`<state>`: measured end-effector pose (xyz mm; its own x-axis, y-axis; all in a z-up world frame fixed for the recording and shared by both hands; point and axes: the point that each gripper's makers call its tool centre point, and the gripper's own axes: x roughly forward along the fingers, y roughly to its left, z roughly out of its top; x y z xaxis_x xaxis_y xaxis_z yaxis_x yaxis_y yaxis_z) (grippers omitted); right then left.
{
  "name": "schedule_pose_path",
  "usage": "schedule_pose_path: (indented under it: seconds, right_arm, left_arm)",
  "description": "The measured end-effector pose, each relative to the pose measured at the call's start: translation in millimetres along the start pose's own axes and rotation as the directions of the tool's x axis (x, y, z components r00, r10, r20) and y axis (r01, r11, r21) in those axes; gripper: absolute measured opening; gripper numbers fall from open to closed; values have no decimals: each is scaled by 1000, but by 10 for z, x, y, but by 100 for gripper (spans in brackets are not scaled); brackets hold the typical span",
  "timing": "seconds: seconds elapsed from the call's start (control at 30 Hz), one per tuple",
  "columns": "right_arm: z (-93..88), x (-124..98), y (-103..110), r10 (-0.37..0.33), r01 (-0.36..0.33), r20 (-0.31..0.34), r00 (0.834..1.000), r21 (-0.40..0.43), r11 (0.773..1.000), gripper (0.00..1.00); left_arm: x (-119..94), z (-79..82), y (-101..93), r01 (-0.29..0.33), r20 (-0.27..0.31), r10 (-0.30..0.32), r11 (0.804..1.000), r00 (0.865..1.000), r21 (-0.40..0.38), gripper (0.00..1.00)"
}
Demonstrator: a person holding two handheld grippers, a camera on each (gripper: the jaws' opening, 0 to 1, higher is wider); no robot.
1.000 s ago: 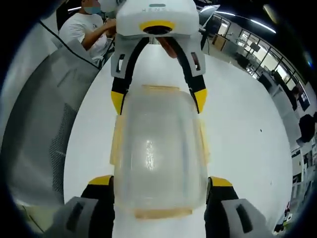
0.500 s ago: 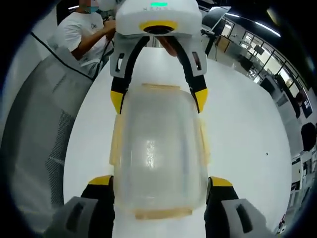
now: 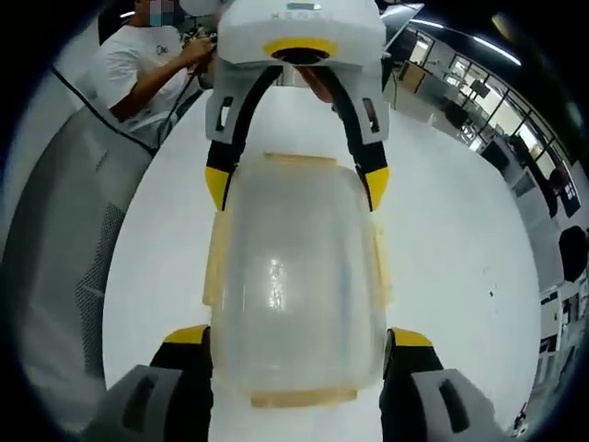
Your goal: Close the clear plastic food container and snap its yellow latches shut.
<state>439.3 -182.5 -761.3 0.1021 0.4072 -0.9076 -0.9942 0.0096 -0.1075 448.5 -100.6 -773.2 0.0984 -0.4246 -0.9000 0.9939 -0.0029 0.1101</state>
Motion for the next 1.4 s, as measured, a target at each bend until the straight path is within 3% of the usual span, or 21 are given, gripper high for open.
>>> schedule_pose_path:
  seconds: [0.5,0.73,1.07,1.1,1.17,1.2,1.4]
  right_arm:
    - [-49,46,-601,-4,4,4,1000,18,1000,74]
    - [-85,62,-827,0,0,0,1000,20,1000,75]
    - [-100,42,-832,-7,7,-4,1000,21,1000,76]
    - [-103,45,-817,-7,8,-9,1000,22,1000,78]
    - [-105,46,-773,-12,13,-25,1000,19,1000,96]
    - [-95,27,-757,-12,13,-24,1000,24,1000,97]
    - [3,-103,-737,-43,44,-19,999,17,999,99]
  left_arm:
    - [88,1,608,12,-14,-12,1000,1000,22,84]
    - [151,12,839,-11,-28,12,999,1000,37,84]
    - [147,10,864,-11,-50,12,1000,999,29,85]
    - [139,15,856,-8,-57,9,1000,998,20,85]
    - [103,81,888,-36,-28,35,998,999,-57,90]
    - [85,140,903,-45,2,46,996,999,-76,100]
    - [-95,134,857,-64,-25,63,997,998,-47,99]
